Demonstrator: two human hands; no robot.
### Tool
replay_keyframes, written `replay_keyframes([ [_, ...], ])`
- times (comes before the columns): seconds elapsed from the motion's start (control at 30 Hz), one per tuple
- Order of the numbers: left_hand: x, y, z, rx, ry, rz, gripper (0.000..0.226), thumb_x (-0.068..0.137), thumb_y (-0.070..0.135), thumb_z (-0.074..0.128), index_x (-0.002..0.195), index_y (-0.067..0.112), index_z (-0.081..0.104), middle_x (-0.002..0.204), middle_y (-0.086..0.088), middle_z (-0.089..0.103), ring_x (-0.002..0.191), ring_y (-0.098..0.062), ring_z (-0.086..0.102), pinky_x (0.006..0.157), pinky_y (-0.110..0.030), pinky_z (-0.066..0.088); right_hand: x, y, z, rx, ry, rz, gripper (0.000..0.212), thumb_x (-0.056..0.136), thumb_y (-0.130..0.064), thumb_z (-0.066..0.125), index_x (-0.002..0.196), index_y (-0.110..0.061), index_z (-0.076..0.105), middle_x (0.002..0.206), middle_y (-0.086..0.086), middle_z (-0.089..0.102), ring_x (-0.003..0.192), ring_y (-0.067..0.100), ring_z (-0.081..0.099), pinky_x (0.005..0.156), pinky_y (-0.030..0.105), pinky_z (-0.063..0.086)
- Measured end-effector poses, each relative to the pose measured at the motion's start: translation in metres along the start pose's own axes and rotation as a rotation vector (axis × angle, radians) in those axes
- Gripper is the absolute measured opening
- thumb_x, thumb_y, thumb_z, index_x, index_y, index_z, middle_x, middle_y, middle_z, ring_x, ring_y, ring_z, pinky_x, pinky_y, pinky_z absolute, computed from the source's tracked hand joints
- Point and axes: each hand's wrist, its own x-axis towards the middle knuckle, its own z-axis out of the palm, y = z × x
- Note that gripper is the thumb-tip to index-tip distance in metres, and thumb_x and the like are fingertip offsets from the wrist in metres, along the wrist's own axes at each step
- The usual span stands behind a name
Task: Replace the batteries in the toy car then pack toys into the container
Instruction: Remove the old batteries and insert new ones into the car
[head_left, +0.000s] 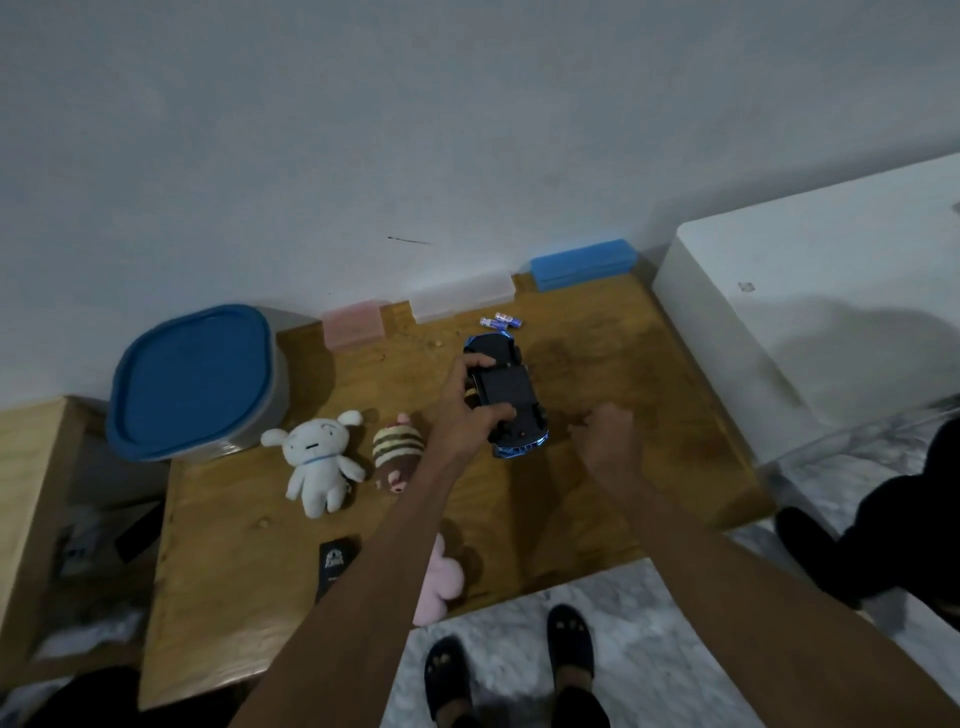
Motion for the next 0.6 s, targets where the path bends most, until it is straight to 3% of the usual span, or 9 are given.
replay_keyframes([
  [0.1,-0.001,0.001,0.001,-0.005,0.005,-0.011,0.057,0.078,-0.016,0.067,0.119,0.020,0.050,0.125,-0.006,0.054,0.098,-0.018,0.063,0.062,-0.022,0.057,0.006,-0.032,-0.020,0.258,0.097,-0.062,0.022,0.089,-0.021,0.074,0.109,-0.013,0.076,0.101,0.002,0.075,0.094,0.018,0.071,0.075,0.020,0.048],
  [0.2,0.000,0.004,0.002,0.021,0.007,0.009,0.057,0.079,-0.015,0.067,0.119,0.021,0.049,0.127,-0.008,0.052,0.100,-0.023,0.062,0.060,-0.021,0.056,0.012,-0.068,-0.039,0.466,-0.005,-0.219,0.018,0.090,-0.023,0.073,0.107,-0.019,0.076,0.101,-0.004,0.075,0.095,0.009,0.069,0.076,0.015,0.048],
  [0.3,0.000,0.005,0.000,0.043,0.009,0.055,0.057,0.078,-0.015,0.066,0.118,0.020,0.049,0.126,-0.009,0.050,0.100,-0.023,0.059,0.060,-0.017,0.055,0.014,-0.091,-0.045,0.434,-0.174,-0.364,0.018,0.091,-0.019,0.072,0.108,-0.018,0.076,0.103,-0.001,0.074,0.096,0.009,0.067,0.079,0.019,0.051],
  [0.47,-0.005,0.001,-0.010,0.030,0.046,0.053,0.058,0.076,-0.017,0.065,0.120,0.017,0.051,0.123,-0.007,0.051,0.096,-0.015,0.059,0.061,-0.018,0.056,0.017,-0.098,-0.026,0.351,-0.292,-0.346,0.017,0.086,-0.013,0.077,0.101,-0.020,0.078,0.102,0.002,0.074,0.098,0.016,0.067,0.091,0.035,0.056],
  [0.6,-0.008,-0.011,-0.020,0.028,0.052,0.049,0.061,0.074,-0.014,0.068,0.123,0.019,0.053,0.121,-0.003,0.054,0.101,-0.016,0.059,0.067,-0.020,0.057,0.015,-0.106,-0.019,0.299,-0.350,-0.342,0.011,0.089,-0.010,0.073,0.097,-0.017,0.075,0.097,-0.004,0.069,0.096,0.012,0.062,0.088,0.029,0.048],
])
